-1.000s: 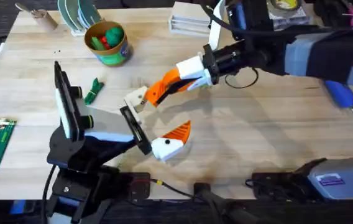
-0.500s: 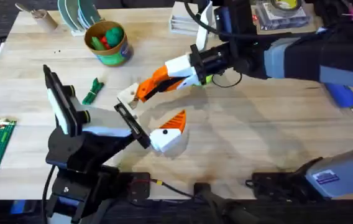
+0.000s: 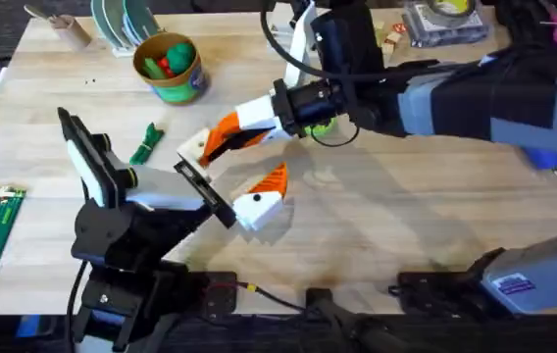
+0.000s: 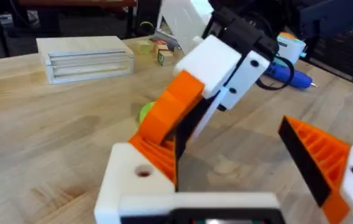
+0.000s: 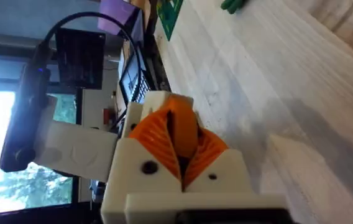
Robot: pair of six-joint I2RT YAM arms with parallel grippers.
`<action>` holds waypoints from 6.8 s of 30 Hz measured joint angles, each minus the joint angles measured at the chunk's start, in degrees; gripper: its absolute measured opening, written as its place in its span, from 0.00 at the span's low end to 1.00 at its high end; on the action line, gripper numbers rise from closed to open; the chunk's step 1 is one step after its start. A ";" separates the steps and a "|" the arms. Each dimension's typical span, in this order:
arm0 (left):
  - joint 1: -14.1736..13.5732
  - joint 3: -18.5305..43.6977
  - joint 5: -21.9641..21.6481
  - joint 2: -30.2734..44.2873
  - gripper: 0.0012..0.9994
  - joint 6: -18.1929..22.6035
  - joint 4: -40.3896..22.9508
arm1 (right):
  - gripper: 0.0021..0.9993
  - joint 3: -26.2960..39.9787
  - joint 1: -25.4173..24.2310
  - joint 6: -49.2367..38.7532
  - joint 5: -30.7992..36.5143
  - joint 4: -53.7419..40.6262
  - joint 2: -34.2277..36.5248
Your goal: Pick up the gripper from the table and insert it into the empty holder that is missing its gripper. Then pick up a screw, insert it into the mounting hole, and use the screwdriver to tighten it. Finally, clean up the table by picking up the vegetable and placing it into the bucket.
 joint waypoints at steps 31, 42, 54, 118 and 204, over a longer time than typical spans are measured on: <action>1.25 -0.02 4.98 0.00 0.99 0.15 -0.04 | 0.01 -0.02 0.73 -6.22 -0.27 0.31 0.00; -0.61 -0.04 15.13 -0.04 0.99 2.60 -0.52 | 0.43 -0.04 -2.33 -8.63 -8.51 -0.22 0.02; -1.51 -0.02 23.16 -0.07 0.99 3.08 -0.50 | 0.90 -0.04 -7.62 -10.89 -8.20 0.34 0.63; -1.51 -0.02 24.03 -0.07 0.99 3.08 -0.70 | 0.38 4.63 -1.71 -45.27 58.29 -31.03 -0.26; -1.51 -0.02 24.03 -0.07 0.99 3.08 -0.69 | 0.00 25.11 15.48 -53.72 57.97 -54.60 -16.81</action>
